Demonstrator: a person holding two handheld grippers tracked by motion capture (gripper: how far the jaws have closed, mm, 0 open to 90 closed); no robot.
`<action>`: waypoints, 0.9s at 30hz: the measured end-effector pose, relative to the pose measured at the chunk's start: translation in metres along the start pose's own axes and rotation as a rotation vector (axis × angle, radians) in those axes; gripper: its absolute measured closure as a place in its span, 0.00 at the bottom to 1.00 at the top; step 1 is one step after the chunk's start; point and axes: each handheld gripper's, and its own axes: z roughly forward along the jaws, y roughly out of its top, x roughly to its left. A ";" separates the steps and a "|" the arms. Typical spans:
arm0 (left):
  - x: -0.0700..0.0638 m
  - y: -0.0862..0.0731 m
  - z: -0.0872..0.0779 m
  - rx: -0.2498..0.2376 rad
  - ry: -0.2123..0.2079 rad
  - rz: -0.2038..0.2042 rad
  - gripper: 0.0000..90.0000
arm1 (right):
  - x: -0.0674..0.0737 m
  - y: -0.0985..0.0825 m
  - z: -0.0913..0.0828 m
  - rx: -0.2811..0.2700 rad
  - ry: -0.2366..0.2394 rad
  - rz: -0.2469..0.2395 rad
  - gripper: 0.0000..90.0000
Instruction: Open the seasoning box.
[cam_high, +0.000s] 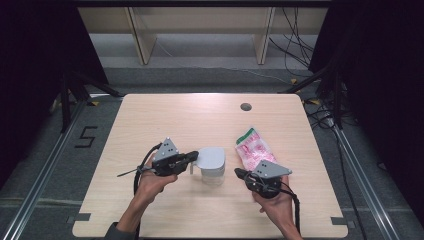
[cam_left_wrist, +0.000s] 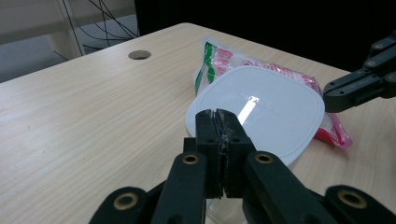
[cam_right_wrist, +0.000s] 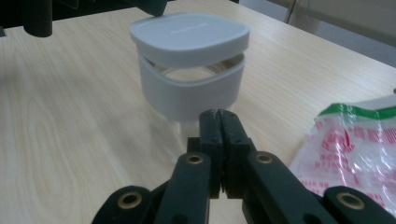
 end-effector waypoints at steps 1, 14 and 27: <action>0.000 0.000 0.000 0.000 0.000 0.000 0.97 | 0.000 0.000 0.000 0.000 0.000 0.000 1.00; 0.000 0.000 0.000 0.000 -0.003 -0.004 0.98 | 0.003 0.020 0.021 0.008 0.029 -0.025 1.00; -0.001 0.000 -0.003 -0.008 -0.005 -0.001 0.93 | 0.009 0.030 0.025 0.007 0.036 -0.066 1.00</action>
